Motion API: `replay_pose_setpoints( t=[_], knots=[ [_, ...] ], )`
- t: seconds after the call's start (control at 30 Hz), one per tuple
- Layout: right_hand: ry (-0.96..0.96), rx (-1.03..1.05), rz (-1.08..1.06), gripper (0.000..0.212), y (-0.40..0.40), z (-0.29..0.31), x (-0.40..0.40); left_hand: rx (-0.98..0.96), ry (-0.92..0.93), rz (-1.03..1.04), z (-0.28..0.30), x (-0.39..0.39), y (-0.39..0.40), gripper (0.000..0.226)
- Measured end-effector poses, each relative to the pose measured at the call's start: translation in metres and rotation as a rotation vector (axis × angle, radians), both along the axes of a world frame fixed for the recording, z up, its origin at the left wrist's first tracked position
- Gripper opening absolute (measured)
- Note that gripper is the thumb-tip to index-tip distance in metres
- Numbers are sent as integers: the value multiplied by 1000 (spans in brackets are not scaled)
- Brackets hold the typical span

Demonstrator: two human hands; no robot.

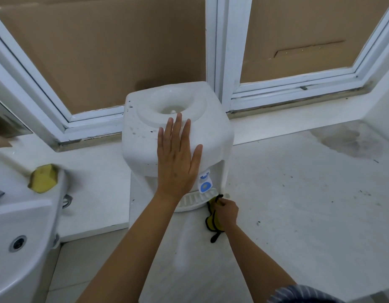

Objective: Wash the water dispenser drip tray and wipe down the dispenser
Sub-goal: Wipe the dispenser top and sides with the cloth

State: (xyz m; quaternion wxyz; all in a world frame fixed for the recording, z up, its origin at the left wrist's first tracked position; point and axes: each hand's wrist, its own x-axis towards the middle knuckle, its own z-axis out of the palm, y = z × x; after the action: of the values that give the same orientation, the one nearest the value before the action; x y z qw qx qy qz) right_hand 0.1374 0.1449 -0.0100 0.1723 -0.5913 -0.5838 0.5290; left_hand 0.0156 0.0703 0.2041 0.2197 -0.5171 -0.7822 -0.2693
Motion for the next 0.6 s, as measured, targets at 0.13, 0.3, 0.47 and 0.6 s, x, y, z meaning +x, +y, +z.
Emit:
replay_pose_setpoints(
  t=[0.13,0.3,0.47,0.6],
  knots=[
    [-46,2,61,8,-2,12,16,28,-136,-99,5,-1,-10,58],
    [127,-104,144,10,-14,33,46,272,-268,-188,-2,8,-46,41],
    [667,-472,194,31,-39,68,67,238,-464,-274,-51,35,-89,25],
    [822,-573,289,42,-64,101,66,-9,-1169,-210,-85,56,-103,21]
  ],
)
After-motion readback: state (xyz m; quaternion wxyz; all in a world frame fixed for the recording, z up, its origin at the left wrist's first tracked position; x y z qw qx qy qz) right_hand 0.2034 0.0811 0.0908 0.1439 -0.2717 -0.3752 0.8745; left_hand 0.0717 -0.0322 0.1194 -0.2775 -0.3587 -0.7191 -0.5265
